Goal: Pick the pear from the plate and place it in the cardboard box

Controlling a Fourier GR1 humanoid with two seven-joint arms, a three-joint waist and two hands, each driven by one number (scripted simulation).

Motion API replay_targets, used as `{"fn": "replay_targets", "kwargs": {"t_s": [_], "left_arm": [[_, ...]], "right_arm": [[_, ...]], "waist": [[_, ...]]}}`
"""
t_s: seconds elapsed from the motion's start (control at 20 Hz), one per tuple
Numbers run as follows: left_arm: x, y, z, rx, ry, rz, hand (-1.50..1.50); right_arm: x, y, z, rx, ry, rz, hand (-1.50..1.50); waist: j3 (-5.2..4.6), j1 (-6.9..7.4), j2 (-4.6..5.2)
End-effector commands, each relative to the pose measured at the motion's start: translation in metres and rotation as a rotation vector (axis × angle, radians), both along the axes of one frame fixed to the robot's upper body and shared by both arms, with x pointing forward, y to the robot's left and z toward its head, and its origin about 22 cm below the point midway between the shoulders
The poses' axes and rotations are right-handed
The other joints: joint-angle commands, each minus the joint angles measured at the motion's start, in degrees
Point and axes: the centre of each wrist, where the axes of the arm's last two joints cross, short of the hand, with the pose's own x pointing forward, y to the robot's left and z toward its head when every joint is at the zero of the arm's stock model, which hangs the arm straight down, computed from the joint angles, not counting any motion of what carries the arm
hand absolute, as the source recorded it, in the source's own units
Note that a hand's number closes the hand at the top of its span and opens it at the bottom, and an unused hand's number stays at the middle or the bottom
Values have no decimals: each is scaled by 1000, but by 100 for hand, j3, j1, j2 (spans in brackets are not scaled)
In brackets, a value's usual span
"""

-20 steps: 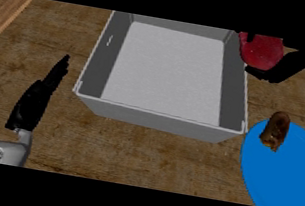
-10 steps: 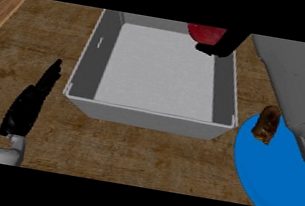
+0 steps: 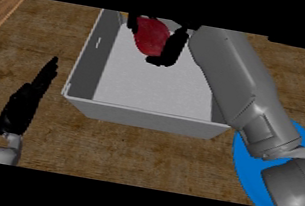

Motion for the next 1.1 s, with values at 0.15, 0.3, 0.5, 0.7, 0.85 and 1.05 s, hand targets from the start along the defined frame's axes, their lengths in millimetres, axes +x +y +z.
{"fn": "replay_targets", "kwargs": {"t_s": [0.15, 0.3, 0.5, 0.7, 0.85, 1.05], "left_arm": [[-5, 0, -1, 5, -11, -10, 0], [-3, -4, 1, -15, 10, -14, 0], [9, -19, 3, 8, 2, -40, 0], [10, -17, 4, -8, 3, -57, 0], [2, -24, -1, -7, 8, -70, 0], [2, -13, 3, -2, -19, -40, 0]], "right_arm": [[-8, 24, -36, -124, 17, -28, 150], [-7, 16, -52, -148, 108, -60, -150], [-10, 10, -71, -114, 108, -85, -150], [-7, 9, -63, 42, 215, -107, -150], [-5, 4, -65, 217, 287, -179, -150], [-1, 4, -54, 376, 406, -223, -150]], "waist": [[-2, 61, 19], [-1, 92, 24], [-2, 234, 54], [0, 281, 68], [3, 304, 72], [5, 275, 125]]}}
